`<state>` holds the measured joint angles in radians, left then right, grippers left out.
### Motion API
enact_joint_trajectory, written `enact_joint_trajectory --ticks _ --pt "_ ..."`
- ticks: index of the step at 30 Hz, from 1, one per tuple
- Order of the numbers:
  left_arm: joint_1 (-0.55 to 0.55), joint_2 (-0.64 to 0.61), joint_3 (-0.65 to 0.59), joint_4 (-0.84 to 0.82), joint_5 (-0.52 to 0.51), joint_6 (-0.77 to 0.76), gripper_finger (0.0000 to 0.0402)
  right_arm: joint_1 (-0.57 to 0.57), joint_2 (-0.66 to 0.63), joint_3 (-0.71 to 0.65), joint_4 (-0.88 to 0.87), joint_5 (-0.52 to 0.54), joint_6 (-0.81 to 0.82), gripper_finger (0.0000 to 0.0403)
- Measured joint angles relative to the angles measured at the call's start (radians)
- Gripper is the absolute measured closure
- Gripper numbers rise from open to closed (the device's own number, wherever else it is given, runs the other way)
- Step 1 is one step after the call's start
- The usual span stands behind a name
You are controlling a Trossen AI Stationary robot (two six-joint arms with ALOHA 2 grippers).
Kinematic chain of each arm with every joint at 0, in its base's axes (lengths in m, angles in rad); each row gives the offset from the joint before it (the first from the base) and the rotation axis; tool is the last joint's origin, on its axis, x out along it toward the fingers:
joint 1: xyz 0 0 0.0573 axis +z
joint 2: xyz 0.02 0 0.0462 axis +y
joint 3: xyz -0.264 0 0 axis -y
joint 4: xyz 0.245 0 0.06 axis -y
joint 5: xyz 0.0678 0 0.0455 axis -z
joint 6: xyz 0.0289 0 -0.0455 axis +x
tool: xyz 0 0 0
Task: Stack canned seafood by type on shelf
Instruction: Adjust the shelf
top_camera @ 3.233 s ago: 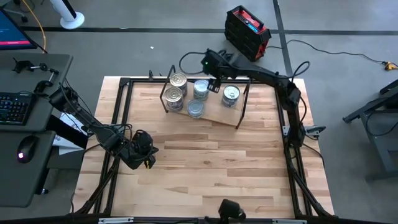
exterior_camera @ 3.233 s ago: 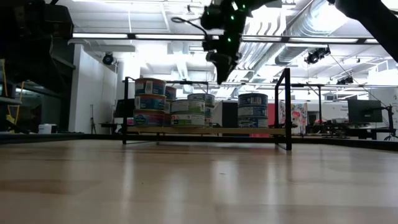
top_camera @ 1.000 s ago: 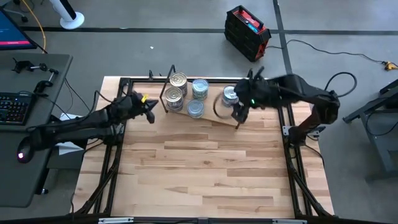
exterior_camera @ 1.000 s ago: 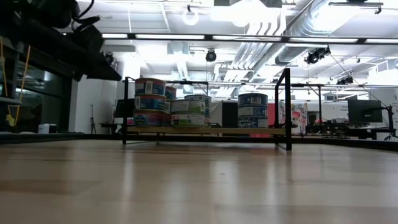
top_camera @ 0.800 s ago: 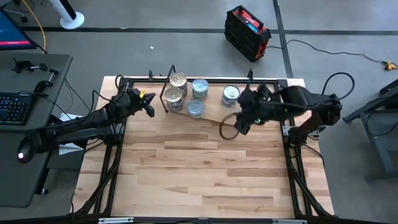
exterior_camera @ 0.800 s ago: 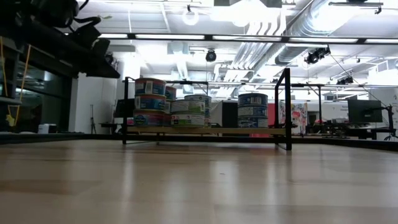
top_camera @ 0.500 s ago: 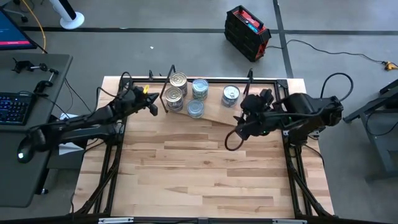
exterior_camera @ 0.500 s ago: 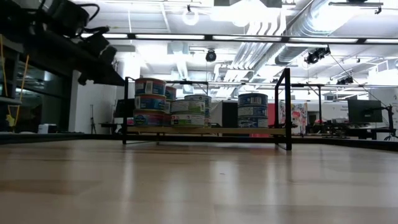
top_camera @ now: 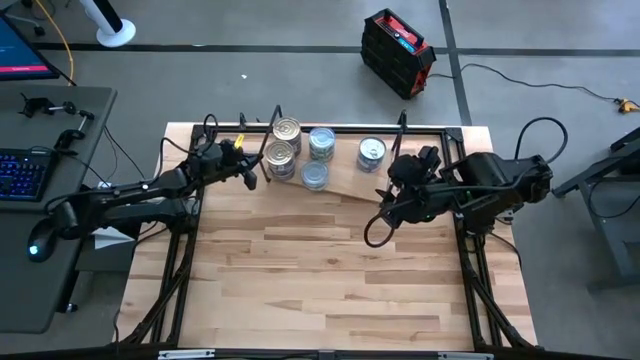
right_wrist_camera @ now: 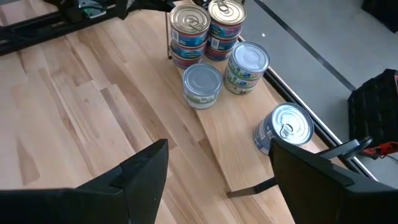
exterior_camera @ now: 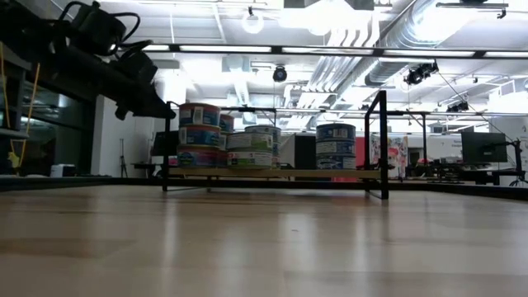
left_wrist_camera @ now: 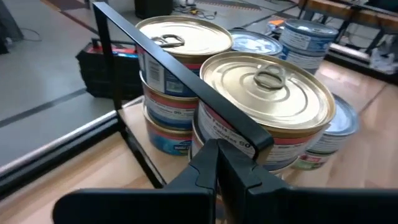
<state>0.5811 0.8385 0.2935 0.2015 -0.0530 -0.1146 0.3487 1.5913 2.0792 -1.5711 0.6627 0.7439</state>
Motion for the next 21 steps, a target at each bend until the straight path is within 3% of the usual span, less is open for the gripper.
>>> enact_joint_trajectory --ticks 13,17,21 --pt "-0.121 -0.011 0.0 -0.069 0.064 -0.173 0.0401 -0.004 -0.004 -0.029 0.002 0.002 -0.025 0.0134" --pt "-0.175 -0.011 0.0 -0.081 0.055 -0.18 0.0401 -0.002 -0.047 -0.208 0.003 -0.031 0.087 0.0134" --pt "-0.207 -0.011 0.0 -0.1 0.056 -0.198 0.0401 0.048 -0.148 -0.528 0.003 -0.133 0.33 0.0134"
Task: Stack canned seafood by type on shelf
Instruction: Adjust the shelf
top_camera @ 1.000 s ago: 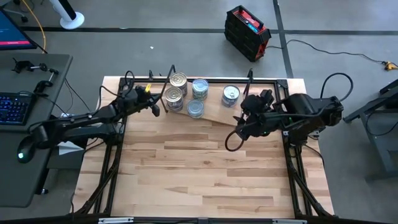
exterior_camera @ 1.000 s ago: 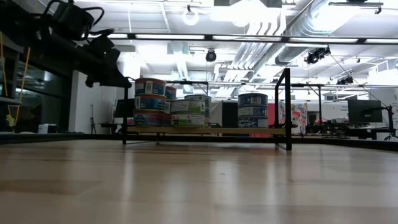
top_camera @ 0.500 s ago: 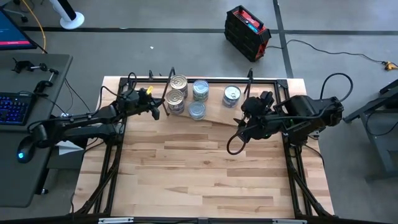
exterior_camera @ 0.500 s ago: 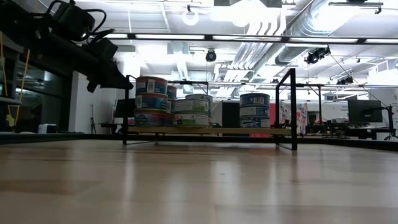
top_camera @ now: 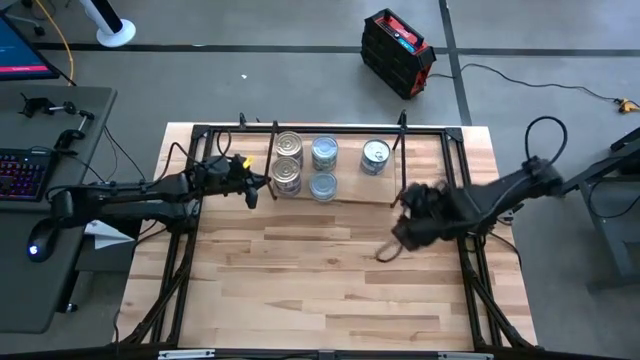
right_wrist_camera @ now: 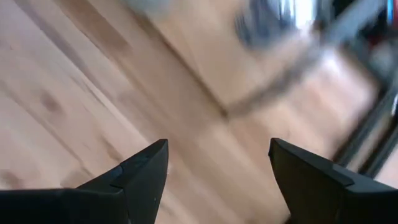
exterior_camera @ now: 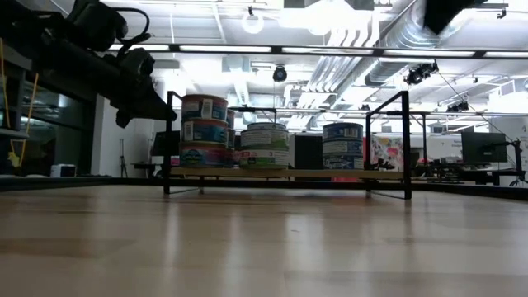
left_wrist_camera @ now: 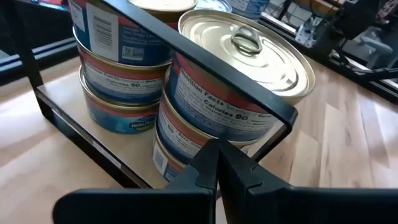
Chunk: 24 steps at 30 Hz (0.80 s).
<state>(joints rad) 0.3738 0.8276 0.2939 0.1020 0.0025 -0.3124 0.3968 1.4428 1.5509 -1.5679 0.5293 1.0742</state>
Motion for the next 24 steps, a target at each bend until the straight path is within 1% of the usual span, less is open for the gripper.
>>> enact_joint_trajectory --ticks 2,5,8,10,12,15,18,20,22,24 --pt "-0.008 0.0 0.0 -0.002 -0.001 -0.008 0.0401 0.043 -0.07 -0.17 0.033 -0.046 0.154 0.0134" --pt "-0.014 0.0 0.0 -0.002 -0.004 -0.008 0.0401 0.115 -0.203 -0.4 0.203 -0.06 0.351 0.0134" --pt "-0.014 0.0 0.0 -0.002 -0.003 -0.008 0.0401 0.148 -0.346 -0.604 0.418 0.017 0.461 0.0134" --pt "-0.014 0.0 0.0 -0.002 -0.003 -0.008 0.0401 0.133 -0.443 -0.724 0.527 0.08 0.495 0.0134" --pt "-0.014 0.0 0.0 -0.002 -0.003 -0.007 0.0401 0.095 -0.526 -0.819 0.619 0.102 0.494 0.0134" --pt "-0.014 0.0 0.0 -0.002 -0.003 -0.008 0.0401 0.026 -0.636 -0.932 0.716 0.103 0.467 0.0134" --pt "-0.014 0.0 0.0 -0.002 -0.007 -0.009 0.0401 -0.056 -0.719 -1.014 0.781 0.104 0.446 0.0134" --pt "-0.014 0.0 0.0 -0.002 -0.008 -0.009 0.0401 -0.108 -0.759 -1.052 0.866 0.102 0.385 0.0134" --pt "-0.014 0.0 0.0 0.001 -0.009 -0.009 0.0401 -0.158 -0.783 -1.076 0.949 0.075 0.304 0.0134" --pt "-0.014 0.001 -0.001 0.002 -0.014 -0.01 0.0401 -0.209 -0.795 -1.092 1.012 0.014 0.235 0.0134"
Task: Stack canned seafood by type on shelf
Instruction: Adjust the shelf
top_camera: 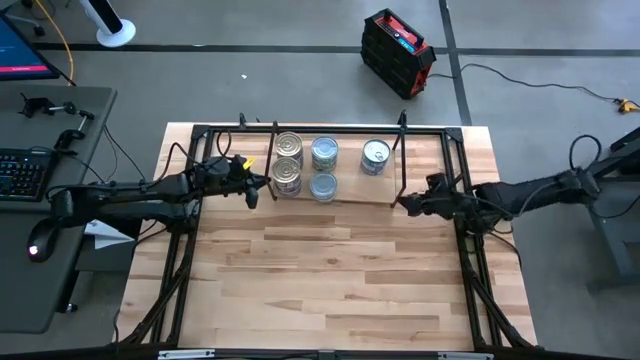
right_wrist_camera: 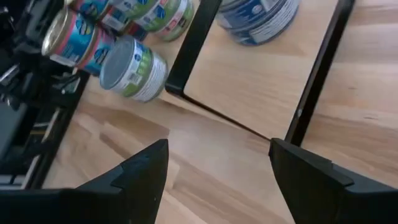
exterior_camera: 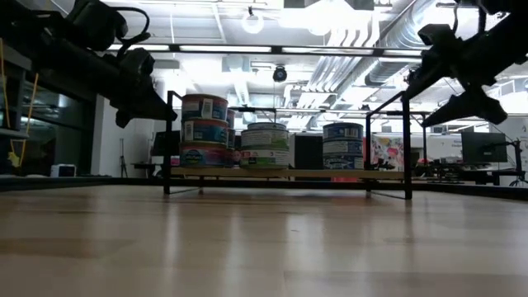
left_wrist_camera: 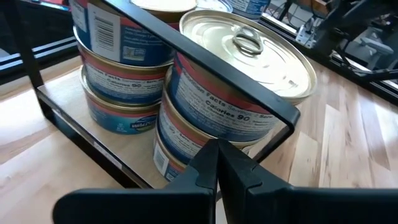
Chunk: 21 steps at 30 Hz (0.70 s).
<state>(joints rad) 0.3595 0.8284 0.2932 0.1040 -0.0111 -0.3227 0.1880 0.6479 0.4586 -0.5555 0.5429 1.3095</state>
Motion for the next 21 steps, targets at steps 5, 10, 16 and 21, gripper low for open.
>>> enact_joint_trajectory --ticks 5,10,16,21 --pt "0.0 0.0 0.0 0.002 -0.032 -0.008 0.0401 -0.116 0.0 -0.005 0.021 -0.1 -0.101 0.0134" --pt "0.0 0.0 0.0 0.002 -0.035 -0.016 0.0401 -0.229 0.0 -0.005 0.067 -0.161 -0.205 0.0134" --pt "0.0 0.0 0.0 0.002 -0.047 -0.015 0.0401 -0.342 0.001 -0.005 0.123 -0.253 -0.297 0.0134" --pt "0.001 0.0 0.0 0.003 -0.095 0.016 0.0401 -0.412 0.022 -0.005 0.167 -0.295 -0.343 0.0134"
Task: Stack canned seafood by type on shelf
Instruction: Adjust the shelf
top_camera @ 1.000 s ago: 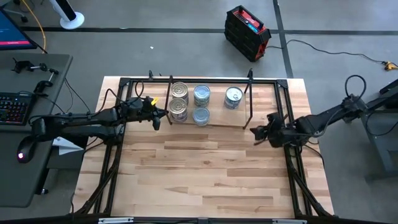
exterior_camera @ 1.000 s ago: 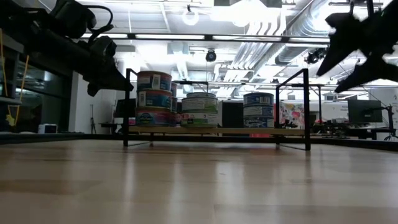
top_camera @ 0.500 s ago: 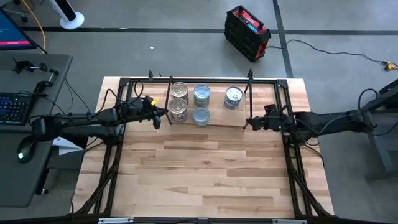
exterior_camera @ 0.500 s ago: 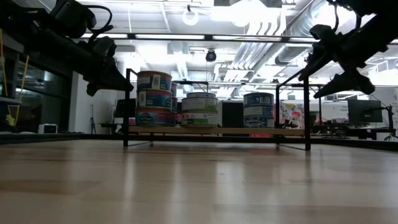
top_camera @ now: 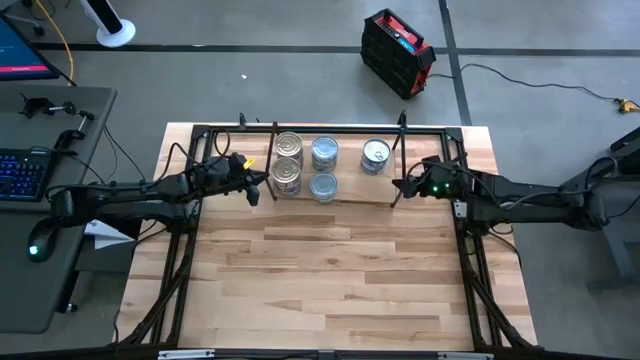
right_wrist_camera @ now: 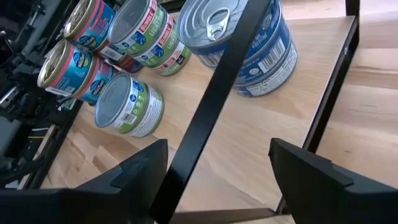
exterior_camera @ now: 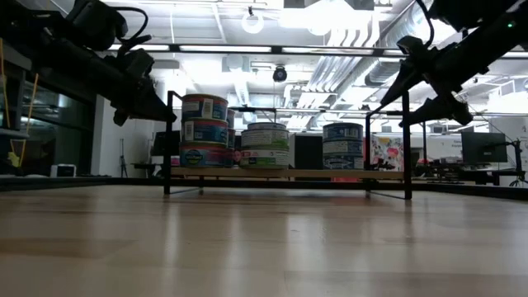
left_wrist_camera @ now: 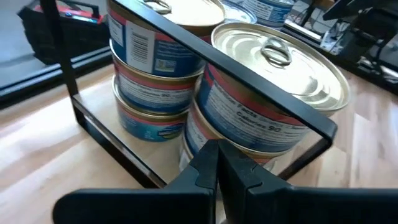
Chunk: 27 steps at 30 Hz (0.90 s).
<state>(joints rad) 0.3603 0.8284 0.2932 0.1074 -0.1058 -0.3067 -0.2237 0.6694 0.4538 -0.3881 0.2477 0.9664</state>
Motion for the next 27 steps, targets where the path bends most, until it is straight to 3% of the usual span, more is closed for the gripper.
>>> enact_joint_trajectory --ticks 17,27 --pt "0.067 0.0 0.0 0.001 -0.01 0.049 0.0401 -0.123 0.244 0.0 0.273 -0.13 -0.086 0.0134" --pt "0.115 0.0 0.0 0.002 -0.009 0.139 0.0401 -0.191 0.275 0.0 0.354 -0.137 -0.093 0.0134"
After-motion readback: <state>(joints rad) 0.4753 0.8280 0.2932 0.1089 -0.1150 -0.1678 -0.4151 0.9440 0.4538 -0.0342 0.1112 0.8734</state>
